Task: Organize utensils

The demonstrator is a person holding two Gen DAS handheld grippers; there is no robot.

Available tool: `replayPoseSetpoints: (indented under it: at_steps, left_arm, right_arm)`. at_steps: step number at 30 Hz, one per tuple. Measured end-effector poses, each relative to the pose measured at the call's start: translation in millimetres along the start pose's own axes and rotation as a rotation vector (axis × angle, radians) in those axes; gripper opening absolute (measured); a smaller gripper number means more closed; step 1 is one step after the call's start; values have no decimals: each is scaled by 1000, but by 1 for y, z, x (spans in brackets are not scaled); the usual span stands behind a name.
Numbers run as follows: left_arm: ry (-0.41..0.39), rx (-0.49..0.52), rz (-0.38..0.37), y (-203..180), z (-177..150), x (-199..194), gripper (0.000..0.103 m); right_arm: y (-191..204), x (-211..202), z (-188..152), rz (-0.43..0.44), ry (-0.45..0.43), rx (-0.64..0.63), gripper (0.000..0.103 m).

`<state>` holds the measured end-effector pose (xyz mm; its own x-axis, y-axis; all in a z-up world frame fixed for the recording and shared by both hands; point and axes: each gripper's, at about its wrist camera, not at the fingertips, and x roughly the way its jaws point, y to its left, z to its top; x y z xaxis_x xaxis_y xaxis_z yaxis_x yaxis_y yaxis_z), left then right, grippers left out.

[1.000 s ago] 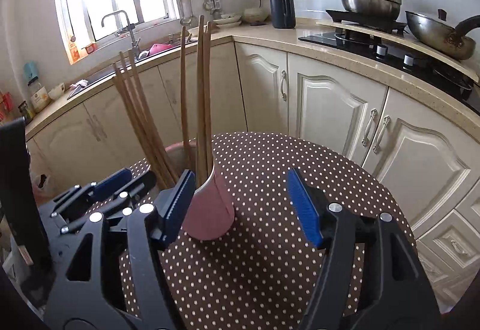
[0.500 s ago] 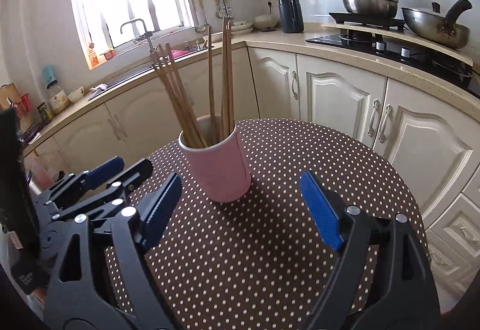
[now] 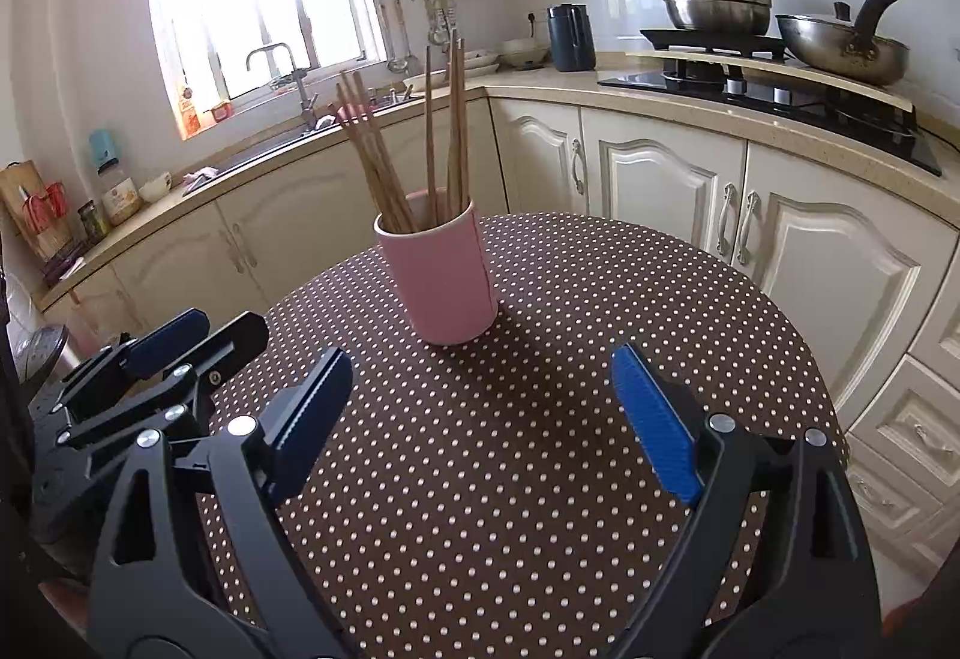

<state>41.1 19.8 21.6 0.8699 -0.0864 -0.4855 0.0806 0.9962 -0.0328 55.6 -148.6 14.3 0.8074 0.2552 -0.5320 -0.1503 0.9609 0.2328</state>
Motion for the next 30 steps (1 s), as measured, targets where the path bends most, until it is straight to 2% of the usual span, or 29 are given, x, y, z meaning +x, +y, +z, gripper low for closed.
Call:
replayPoseSetpoints:
  at_steps: [14, 25, 30]
  left_arm:
    - [-95, 48, 29, -12, 2, -51, 58]
    - [-181, 38, 47, -12, 11, -80, 73]
    - [-196, 34, 64, -13, 14, -86, 75]
  right_arm:
    - [4, -45, -6, -3, -92, 2, 89]
    - [9, -73, 1, 7, -168, -11, 91]
    - [8, -80, 3, 6, -188, -20, 92]
